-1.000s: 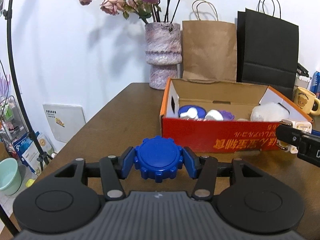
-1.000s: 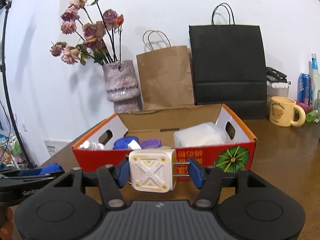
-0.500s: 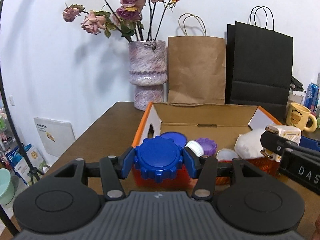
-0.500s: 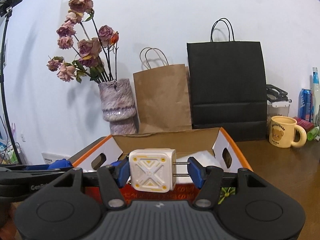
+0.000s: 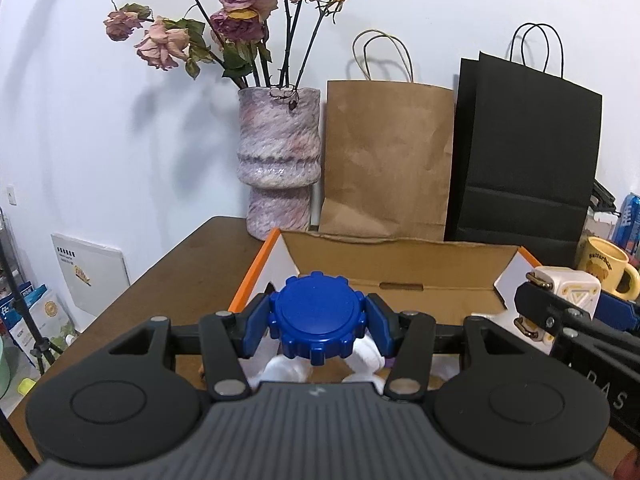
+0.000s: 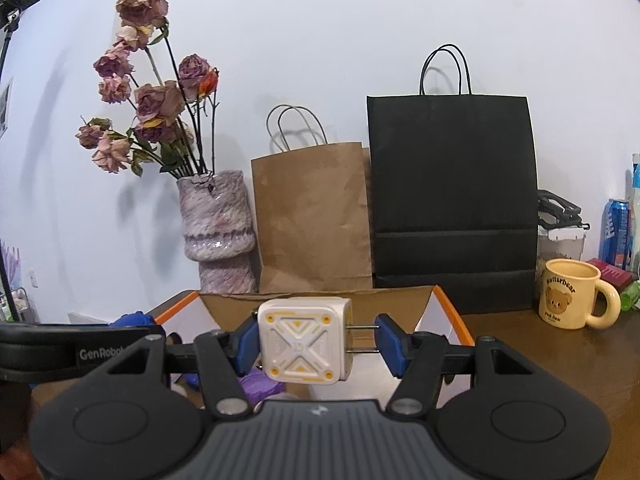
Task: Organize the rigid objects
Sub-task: 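Carry the blue cap into the box with the left tool while the right tool carries the plug adapter, then open both tools to release the blue cap and plug adapter into the box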
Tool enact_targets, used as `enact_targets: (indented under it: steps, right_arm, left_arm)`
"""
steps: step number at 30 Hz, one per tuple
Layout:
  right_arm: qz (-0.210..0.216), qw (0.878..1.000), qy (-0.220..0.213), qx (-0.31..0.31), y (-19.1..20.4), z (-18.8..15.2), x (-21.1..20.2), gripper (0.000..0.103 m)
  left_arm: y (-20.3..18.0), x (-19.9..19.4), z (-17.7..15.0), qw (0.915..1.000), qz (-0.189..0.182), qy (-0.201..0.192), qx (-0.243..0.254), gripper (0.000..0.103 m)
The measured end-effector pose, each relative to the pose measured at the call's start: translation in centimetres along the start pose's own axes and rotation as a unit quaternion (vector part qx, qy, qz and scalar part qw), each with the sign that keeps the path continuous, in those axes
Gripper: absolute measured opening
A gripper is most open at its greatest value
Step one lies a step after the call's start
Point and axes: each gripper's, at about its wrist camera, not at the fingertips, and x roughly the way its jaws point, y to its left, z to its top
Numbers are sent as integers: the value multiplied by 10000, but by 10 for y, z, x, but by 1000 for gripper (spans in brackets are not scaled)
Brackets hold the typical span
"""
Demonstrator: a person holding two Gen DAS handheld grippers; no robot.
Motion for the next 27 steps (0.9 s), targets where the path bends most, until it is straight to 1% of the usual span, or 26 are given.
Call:
enact_targets:
  steps: [18,24,27]
  right_arm:
    - [-49,9997,14,-231,-16,9,61,59]
    - [-21,9995,81,-305,-21,10,76,59]
    - [13,9991,185,-372,-23,10,81,60]
  left_arm:
    - [-16,58,18,9998,14,29,208,54]
    - [-15,71,21,9996,9,82,252,54]
    - [-15,73,22,9995,-23,97,301,55]
